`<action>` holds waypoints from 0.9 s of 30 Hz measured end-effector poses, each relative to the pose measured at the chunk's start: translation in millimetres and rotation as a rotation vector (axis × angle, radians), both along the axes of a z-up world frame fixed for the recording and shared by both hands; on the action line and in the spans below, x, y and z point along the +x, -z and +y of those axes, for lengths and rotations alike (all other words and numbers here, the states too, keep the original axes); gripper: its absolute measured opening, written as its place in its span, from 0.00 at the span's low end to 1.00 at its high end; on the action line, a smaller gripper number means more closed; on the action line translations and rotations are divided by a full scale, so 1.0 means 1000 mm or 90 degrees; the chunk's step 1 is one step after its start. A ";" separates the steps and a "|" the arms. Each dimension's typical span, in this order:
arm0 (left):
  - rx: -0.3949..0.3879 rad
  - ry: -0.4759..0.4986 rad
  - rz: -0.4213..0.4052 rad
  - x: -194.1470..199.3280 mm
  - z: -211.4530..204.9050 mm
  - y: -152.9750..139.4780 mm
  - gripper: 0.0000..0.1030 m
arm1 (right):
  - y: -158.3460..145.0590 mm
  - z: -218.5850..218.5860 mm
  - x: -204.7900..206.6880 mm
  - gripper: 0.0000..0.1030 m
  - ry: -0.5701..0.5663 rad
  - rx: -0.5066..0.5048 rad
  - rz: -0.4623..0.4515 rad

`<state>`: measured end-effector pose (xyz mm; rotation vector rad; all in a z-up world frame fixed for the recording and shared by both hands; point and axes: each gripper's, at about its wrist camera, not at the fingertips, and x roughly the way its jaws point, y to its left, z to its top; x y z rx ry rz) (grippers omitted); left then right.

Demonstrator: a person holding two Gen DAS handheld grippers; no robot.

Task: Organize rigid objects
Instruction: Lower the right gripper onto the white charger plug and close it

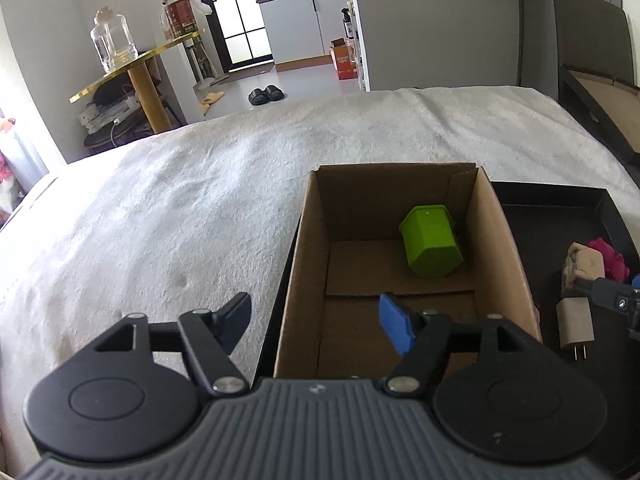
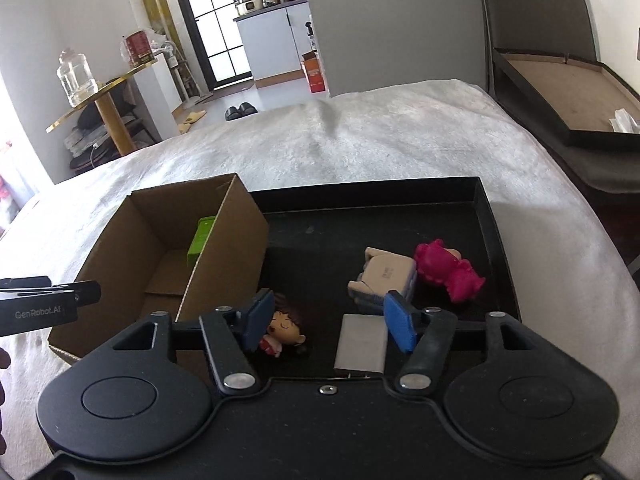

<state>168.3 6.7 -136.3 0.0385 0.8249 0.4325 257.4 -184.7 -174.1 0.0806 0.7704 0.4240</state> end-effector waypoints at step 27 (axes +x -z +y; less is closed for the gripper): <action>0.048 0.008 0.039 0.014 -0.024 0.007 0.74 | 0.066 -0.003 0.008 0.37 0.004 -0.026 0.078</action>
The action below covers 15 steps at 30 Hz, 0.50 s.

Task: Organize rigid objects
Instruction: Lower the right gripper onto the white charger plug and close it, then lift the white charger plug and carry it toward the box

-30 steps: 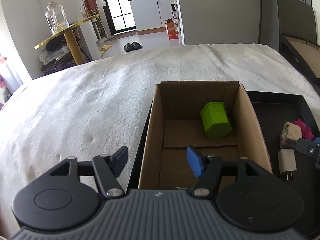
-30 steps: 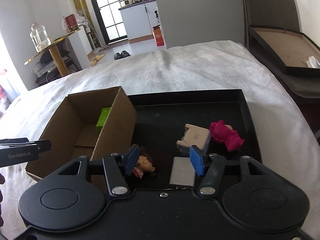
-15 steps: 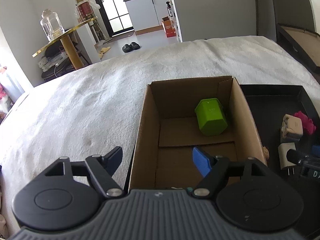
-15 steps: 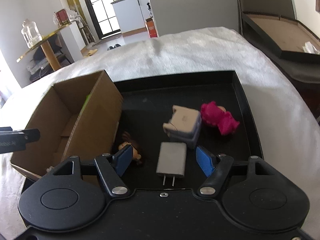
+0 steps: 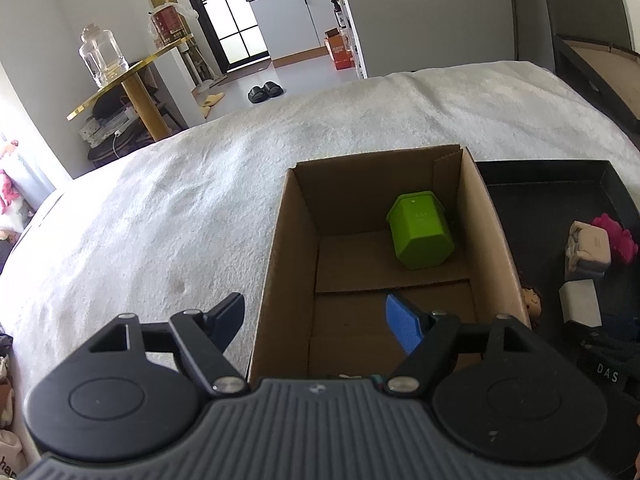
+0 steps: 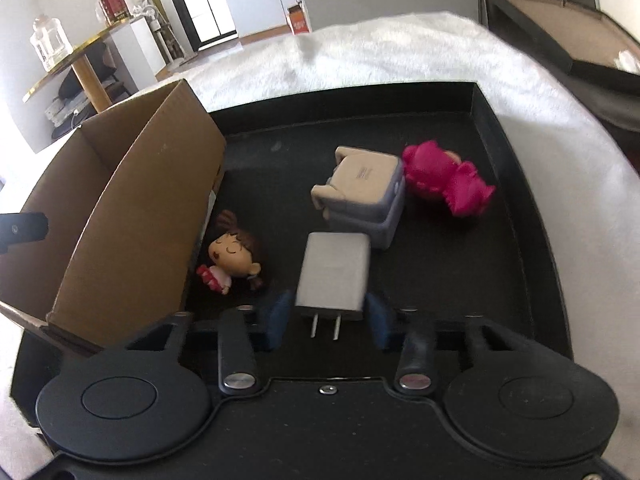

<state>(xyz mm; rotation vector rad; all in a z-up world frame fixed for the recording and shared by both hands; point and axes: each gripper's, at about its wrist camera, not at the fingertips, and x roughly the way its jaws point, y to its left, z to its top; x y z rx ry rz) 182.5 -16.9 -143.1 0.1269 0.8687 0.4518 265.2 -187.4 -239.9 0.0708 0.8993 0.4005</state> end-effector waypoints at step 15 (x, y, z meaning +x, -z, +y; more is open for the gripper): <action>-0.006 0.000 0.002 0.001 -0.001 0.000 0.75 | -0.004 -0.015 -0.009 0.37 -0.003 -0.038 0.012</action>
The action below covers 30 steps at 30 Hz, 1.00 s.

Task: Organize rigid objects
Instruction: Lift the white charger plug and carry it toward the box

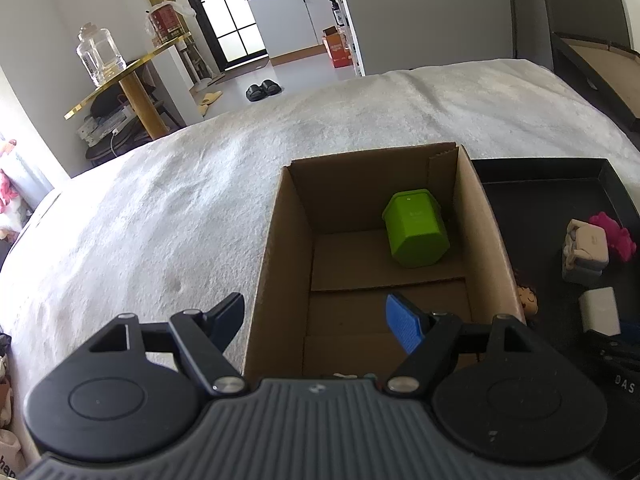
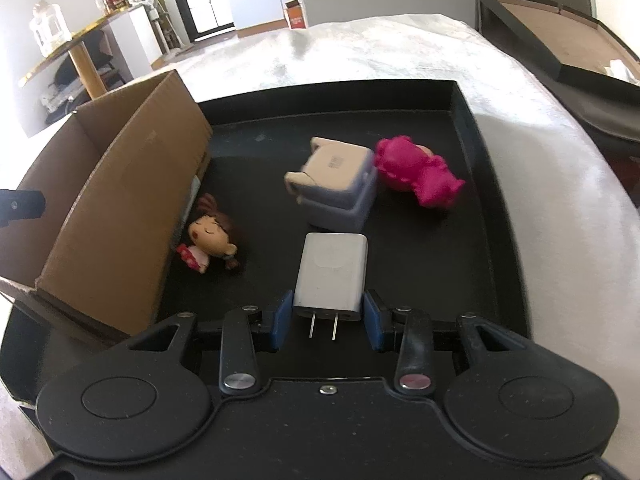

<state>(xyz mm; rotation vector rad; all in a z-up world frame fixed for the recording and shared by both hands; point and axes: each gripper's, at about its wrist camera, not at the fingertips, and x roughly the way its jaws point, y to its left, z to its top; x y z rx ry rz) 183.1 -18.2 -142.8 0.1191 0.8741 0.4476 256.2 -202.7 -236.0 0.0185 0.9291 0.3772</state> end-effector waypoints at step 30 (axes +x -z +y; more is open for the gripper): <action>-0.011 -0.014 0.002 -0.005 0.009 0.005 0.75 | -0.018 0.012 0.000 0.35 0.009 -0.059 -0.047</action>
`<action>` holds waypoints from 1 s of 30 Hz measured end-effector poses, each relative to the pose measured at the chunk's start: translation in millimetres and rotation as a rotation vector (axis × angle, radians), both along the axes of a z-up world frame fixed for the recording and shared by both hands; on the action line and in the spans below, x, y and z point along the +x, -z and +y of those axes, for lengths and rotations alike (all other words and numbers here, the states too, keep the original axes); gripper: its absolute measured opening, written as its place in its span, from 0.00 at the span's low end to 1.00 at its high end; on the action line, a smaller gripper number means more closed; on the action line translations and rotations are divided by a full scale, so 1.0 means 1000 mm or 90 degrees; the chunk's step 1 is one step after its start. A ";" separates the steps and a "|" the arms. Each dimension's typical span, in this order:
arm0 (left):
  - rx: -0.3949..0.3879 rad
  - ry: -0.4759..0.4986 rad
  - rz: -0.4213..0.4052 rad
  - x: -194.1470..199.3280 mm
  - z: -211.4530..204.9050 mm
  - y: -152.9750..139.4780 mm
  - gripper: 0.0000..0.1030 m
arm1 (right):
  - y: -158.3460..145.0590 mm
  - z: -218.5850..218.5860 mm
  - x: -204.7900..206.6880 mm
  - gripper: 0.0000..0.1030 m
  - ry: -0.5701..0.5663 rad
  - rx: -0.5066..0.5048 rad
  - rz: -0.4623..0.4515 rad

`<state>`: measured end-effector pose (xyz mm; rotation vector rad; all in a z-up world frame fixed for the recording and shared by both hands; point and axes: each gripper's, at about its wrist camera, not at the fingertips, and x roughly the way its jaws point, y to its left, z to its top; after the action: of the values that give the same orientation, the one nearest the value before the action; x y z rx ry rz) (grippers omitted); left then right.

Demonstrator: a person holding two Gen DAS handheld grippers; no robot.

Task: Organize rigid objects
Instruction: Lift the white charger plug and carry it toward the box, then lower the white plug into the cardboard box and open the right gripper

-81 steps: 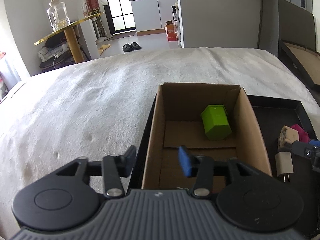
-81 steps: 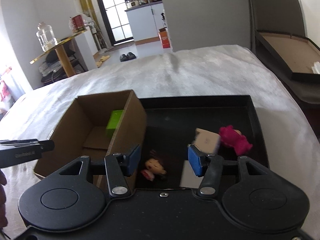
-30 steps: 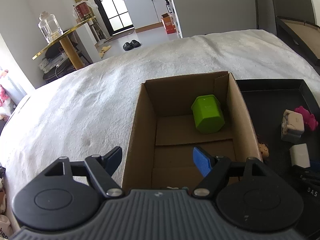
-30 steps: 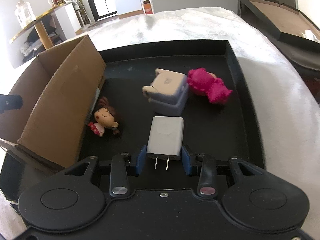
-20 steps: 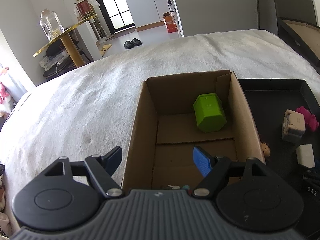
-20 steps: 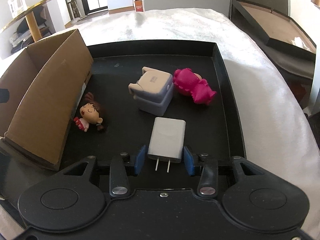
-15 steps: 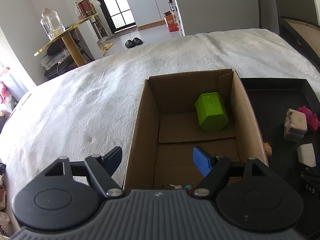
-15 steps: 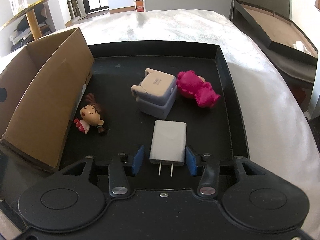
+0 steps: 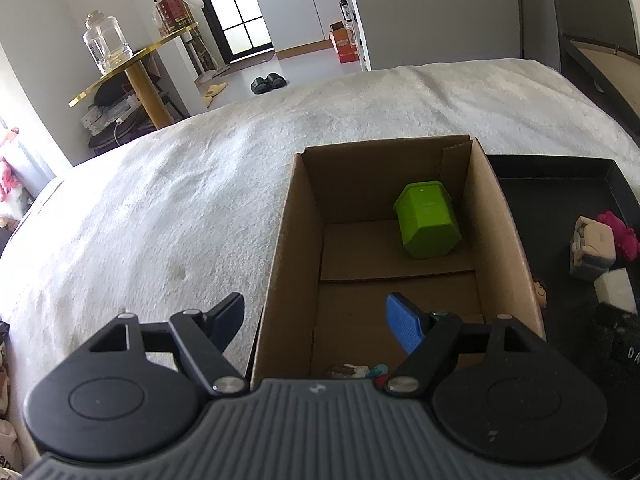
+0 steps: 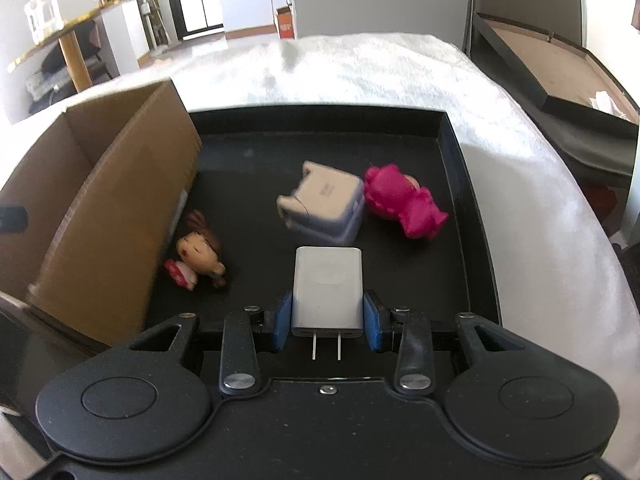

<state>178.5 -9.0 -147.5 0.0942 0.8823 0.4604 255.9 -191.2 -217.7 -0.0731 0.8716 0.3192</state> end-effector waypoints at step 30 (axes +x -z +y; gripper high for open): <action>-0.043 -0.038 -0.047 -0.025 0.039 -0.005 0.75 | -0.064 0.045 -0.007 0.35 -0.067 0.119 -0.091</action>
<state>153.2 30.1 -142.8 -0.0113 0.8297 0.4860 248.7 -145.9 -153.8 0.0317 0.6944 0.4869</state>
